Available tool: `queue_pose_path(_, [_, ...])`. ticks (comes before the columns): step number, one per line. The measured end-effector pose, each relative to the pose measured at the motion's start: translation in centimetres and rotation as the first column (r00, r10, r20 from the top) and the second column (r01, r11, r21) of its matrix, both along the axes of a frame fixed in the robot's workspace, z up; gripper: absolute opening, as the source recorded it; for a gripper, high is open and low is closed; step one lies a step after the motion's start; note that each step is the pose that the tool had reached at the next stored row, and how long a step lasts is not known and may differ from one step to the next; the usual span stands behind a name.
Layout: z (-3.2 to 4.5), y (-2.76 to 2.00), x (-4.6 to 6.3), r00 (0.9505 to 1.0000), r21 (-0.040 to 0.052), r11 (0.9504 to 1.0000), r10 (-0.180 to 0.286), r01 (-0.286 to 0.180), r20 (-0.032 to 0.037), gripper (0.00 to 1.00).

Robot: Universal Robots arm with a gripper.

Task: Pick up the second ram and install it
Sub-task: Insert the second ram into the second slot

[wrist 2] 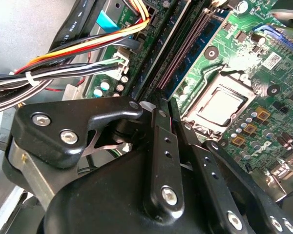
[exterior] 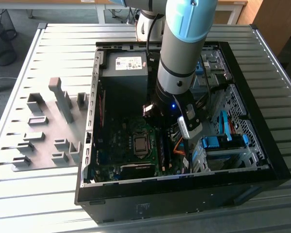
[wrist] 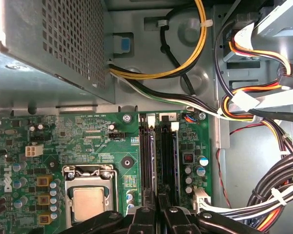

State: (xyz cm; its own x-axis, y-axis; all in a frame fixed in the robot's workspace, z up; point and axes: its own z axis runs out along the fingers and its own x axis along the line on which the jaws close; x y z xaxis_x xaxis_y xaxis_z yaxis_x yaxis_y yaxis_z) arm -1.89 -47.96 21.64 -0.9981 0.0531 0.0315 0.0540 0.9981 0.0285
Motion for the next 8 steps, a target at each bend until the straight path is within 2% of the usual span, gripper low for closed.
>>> queue_pose_path(8, [-0.02,0.01,0.05,1.0000,-0.0002,1.0000,0.007,-0.007,0.0000,0.14])
